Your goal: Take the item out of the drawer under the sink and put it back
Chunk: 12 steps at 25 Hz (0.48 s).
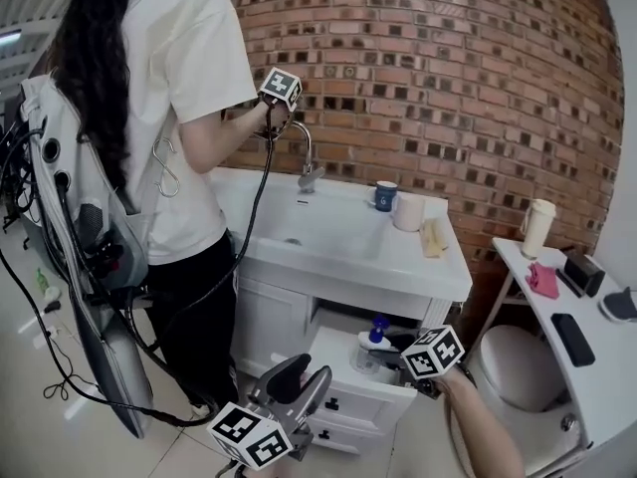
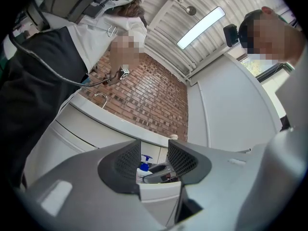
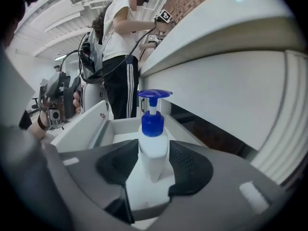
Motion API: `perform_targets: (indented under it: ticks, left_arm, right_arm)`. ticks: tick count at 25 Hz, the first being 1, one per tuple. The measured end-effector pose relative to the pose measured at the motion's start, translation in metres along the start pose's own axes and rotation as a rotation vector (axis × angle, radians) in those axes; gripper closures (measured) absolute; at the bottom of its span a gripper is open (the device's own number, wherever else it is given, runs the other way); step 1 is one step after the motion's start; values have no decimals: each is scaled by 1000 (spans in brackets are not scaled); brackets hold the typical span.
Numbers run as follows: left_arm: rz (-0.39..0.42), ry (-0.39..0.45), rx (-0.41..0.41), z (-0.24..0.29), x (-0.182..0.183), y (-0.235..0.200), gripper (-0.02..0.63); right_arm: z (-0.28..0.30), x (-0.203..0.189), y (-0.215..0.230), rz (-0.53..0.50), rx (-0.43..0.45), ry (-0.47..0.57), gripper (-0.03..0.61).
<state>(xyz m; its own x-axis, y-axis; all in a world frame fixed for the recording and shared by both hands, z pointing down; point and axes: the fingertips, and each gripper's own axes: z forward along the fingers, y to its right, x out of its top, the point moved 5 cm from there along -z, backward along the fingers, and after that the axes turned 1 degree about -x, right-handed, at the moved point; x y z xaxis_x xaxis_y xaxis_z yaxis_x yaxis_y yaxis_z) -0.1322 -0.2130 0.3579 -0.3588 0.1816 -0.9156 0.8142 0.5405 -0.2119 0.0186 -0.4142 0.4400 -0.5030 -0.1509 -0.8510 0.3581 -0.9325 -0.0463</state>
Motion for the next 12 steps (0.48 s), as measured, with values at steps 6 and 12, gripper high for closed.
perform_targets:
  ticks: [6,12]
  left_arm:
    - [12,-38,-14,4,-10,5,433]
    - [58,-93,-18,11,-11,9,433]
  right_arm:
    - [-115,4,-11,92,-217,405,472]
    - [-171,5,-96,29,-265,573,489]
